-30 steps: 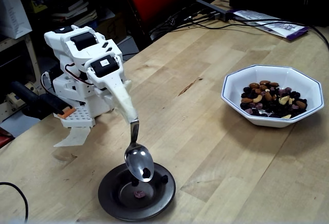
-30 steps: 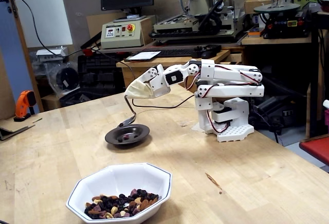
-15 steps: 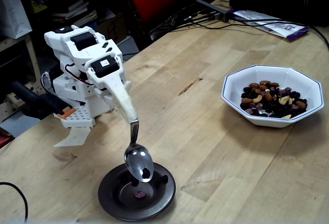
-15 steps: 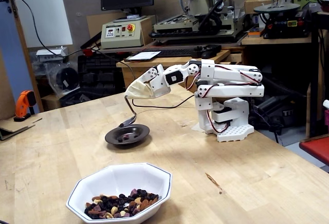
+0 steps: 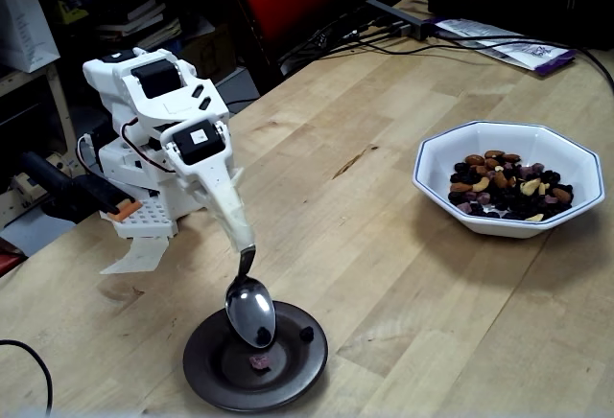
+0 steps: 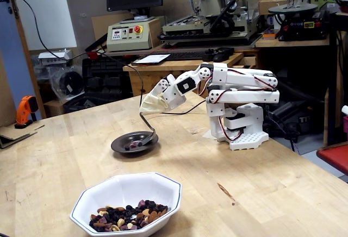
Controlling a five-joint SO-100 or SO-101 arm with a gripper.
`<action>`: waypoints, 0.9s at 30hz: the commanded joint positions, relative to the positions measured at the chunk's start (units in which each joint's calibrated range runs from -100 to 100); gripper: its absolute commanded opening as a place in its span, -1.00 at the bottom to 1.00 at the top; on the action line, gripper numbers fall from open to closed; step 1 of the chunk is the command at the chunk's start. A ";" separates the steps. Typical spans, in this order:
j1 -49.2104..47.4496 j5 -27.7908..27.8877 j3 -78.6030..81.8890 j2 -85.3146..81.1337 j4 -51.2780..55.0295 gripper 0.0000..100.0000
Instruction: Use spoon to transfer food from the white bowl to brown plate
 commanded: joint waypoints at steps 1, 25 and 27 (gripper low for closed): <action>0.17 0.15 -1.42 -0.34 0.68 -0.91; 0.17 -0.20 -7.35 -0.34 0.44 -0.91; 0.17 -0.20 -7.88 -0.34 0.44 -0.91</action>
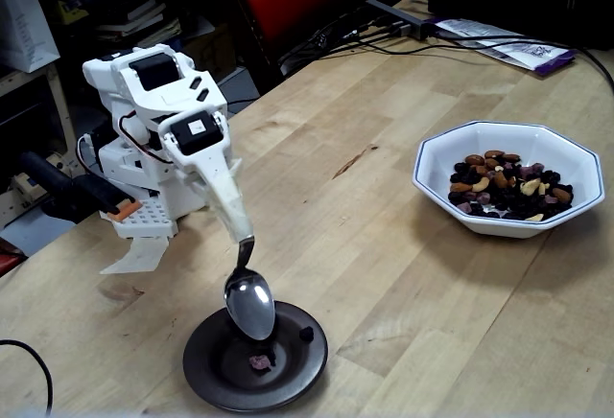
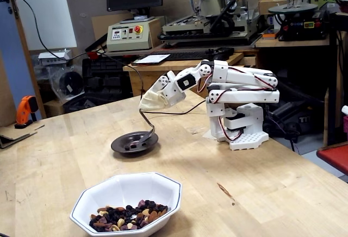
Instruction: Use spoon to transfer food from the white bowl to brown plate
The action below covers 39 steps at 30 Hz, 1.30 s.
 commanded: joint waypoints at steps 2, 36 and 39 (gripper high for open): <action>0.17 -0.20 -4.94 -0.52 -0.36 -0.91; -0.42 -8.60 -26.53 -0.52 0.51 -0.91; -2.79 -8.60 -26.27 0.77 0.51 -0.91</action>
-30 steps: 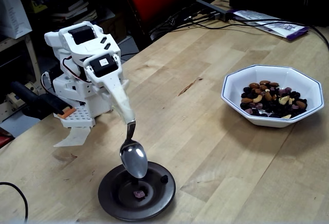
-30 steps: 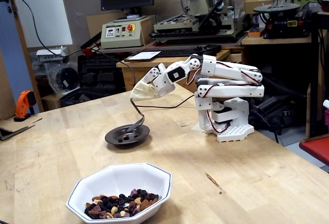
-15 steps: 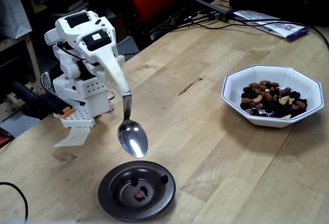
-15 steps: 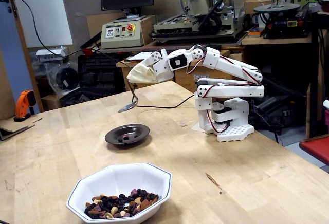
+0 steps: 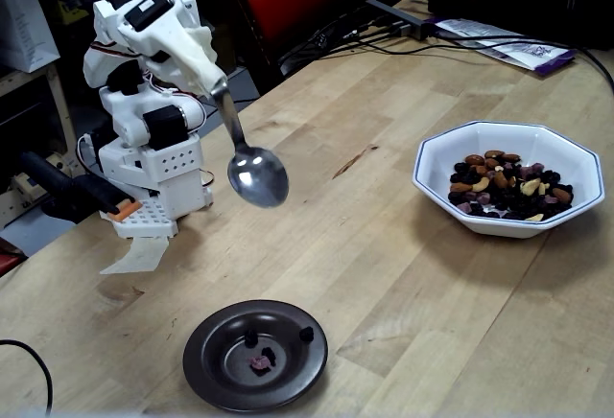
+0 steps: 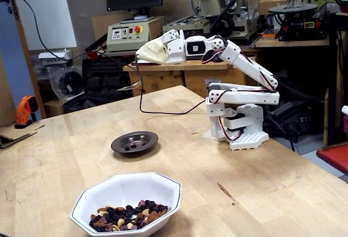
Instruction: Use spoon to transfer food from the white bowl to brown plate
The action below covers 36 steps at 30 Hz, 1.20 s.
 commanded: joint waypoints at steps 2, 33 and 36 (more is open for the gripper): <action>-5.83 -0.10 -3.45 1.63 -0.13 -0.91; -27.09 10.16 1.77 1.63 13.31 -0.91; -27.09 10.16 3.63 1.63 13.23 -0.91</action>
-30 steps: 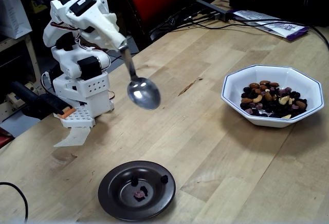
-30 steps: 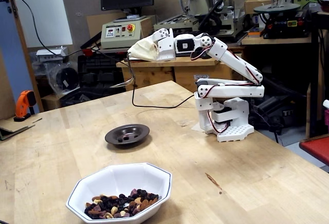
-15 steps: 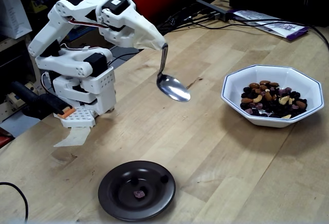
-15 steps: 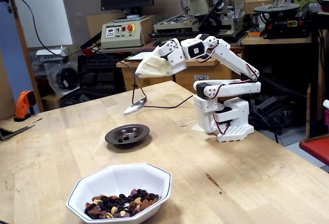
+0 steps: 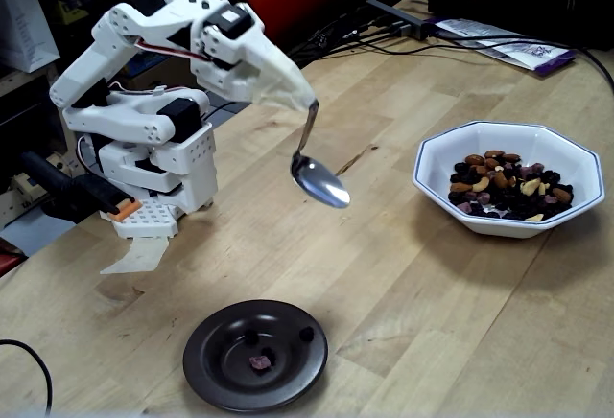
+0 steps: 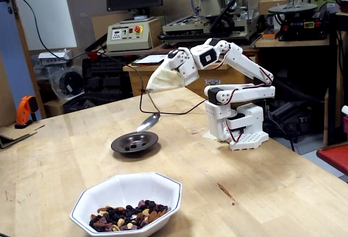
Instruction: Use spoon to transfer food from the white bowl to brown plate
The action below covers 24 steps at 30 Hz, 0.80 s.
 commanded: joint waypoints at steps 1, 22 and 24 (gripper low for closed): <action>-0.30 0.05 1.04 -0.26 -0.34 -0.91; -0.38 -4.79 11.04 0.25 -14.41 -0.91; -0.38 -4.79 12.01 0.25 -15.44 -0.91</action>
